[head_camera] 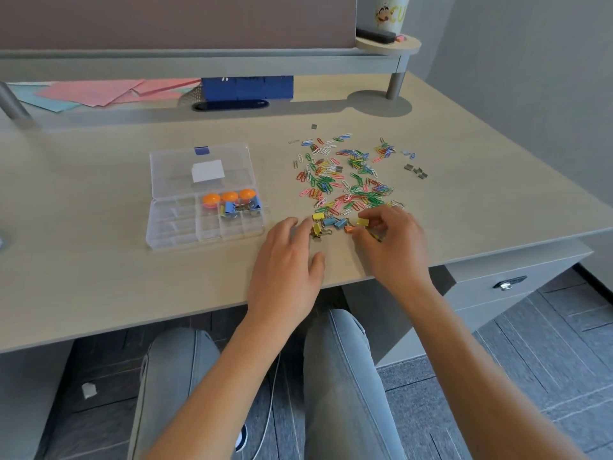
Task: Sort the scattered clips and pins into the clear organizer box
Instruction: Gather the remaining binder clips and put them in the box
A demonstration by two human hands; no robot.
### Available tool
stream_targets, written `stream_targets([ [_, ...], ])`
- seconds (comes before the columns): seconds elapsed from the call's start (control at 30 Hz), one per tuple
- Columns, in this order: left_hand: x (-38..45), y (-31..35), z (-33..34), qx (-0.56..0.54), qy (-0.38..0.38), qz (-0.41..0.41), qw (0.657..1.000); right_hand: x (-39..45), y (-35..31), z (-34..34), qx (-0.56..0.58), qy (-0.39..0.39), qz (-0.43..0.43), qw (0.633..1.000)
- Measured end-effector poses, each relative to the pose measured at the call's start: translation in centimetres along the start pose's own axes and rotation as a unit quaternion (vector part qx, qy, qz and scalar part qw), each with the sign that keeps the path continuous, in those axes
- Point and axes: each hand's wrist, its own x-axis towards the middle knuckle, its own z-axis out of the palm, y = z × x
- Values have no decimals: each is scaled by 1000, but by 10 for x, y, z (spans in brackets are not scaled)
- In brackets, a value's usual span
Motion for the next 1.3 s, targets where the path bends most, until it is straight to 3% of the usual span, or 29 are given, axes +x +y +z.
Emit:
stream_targets([
  [0.2,-9,-8,-10,-82,81,-6,993,15,-18,1,145,4,72,987],
  [0.33,-15,-27,-19,11,96,-16,995,25,-45,17,217,-44,47,974],
  [0.47,-14,-46,-30,140,32,-60,988,29,-78,36,230,-107,27,967],
  [0.67,-19,-60,-39,188,-6,-75,979,35,-114,59,203,-196,14,959],
  [0.9,-23,-58,-42,177,-3,-73,982,36,-120,77,112,-155,-39,981],
  [1.3,-22,-57,-39,176,-4,-83,981,29,-111,89,107,-133,-57,984],
])
